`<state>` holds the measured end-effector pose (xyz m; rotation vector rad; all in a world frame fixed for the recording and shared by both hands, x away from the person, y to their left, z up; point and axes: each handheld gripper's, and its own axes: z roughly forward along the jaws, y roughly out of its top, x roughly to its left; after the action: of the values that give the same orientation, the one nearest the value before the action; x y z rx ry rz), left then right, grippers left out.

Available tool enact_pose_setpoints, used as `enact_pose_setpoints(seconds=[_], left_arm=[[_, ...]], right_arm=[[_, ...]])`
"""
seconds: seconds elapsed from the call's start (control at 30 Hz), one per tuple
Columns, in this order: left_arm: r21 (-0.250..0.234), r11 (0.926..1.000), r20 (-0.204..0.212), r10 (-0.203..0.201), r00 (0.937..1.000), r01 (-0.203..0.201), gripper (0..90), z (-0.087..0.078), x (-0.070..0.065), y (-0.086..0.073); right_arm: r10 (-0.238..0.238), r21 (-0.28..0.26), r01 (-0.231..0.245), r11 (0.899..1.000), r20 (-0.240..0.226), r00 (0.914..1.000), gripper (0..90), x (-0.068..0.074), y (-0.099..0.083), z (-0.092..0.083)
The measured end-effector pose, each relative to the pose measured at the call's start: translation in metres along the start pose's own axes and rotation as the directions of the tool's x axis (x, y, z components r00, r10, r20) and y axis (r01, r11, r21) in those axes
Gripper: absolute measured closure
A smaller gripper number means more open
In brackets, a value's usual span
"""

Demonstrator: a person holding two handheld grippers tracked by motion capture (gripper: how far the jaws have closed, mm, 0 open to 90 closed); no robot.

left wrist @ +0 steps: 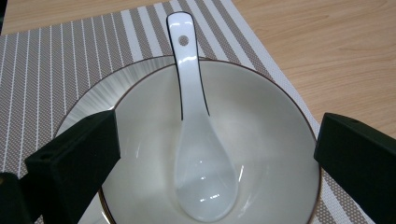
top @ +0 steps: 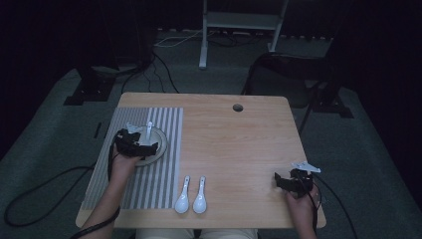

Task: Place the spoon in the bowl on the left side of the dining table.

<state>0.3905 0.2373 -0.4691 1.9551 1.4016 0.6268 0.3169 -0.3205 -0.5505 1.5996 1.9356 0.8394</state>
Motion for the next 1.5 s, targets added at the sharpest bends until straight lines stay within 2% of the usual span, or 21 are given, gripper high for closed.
enact_pose_setpoints(seconds=[0.27, 0.57, 0.67, 0.77, 0.87, 1.03, 1.23, 1.5], left_arm=[[-0.014, 0.9998, -0.018, -0.013, 0.9998, 0.013, 0.4, -0.007, 0.001, -0.009], [-0.023, 0.9993, 0.006, -0.028, 0.9996, 0.028, 0.4, -0.013, 0.005, -0.021], [-0.029, 0.9994, 0.013, -0.017, 0.9998, 0.017, 0.4, -0.017, 0.005, -0.025], [-0.055, 0.9978, 0.032, -0.034, 0.9989, 0.036, 0.4, -0.023, 0.005, -0.027], [-0.059, 0.9982, 0.02, -0.013, 0.9997, 0.014, 0.4, -0.029, 0.004, -0.028], [-0.065, 0.9979, 0.012, 0.0, 0.9999, 0.001, 0.4, -0.038, 0.005, -0.034], [-0.076, 0.997, 0.006, -0.014, 0.9999, 0.014, 0.4, -0.045, 0.009, -0.045], [-0.063, 0.9979, 0.006, -0.016, 0.9998, 0.017, 0.4, -0.049, 0.01, -0.062]], right_arm=[[0.0, 0.0, 0.0, 1.0, 0.0, 1.0, 12.7, 0.0, 0.0, 0.0], [0.0, 0.0, 0.0, 1.0, 0.0, 1.0, 12.7, 0.0, 0.0, 0.0], [0.0, 0.0, 0.0, 1.0, 0.0, 1.0, 12.7, 0.0, 0.0, 0.0], [0.0, 0.0, 0.0, 1.0, 0.0, 1.0, 12.7, 0.0, 0.0, 0.0], [0.0, 0.0, 0.0, 1.0, 0.0, 1.0, 12.7, 0.0, 0.0, 0.0], [0.0, 0.0, 0.0, 1.0, 0.0, 1.0, 12.7, 0.0, 0.0, 0.0], [0.0, 0.0, 0.0, 1.0, 0.0, 1.0, 12.7, 0.0, 0.0, 0.0], [0.0, 0.0, 0.0, 1.0, 0.0, 1.0, 12.7, 0.0, 0.0, 0.0]])
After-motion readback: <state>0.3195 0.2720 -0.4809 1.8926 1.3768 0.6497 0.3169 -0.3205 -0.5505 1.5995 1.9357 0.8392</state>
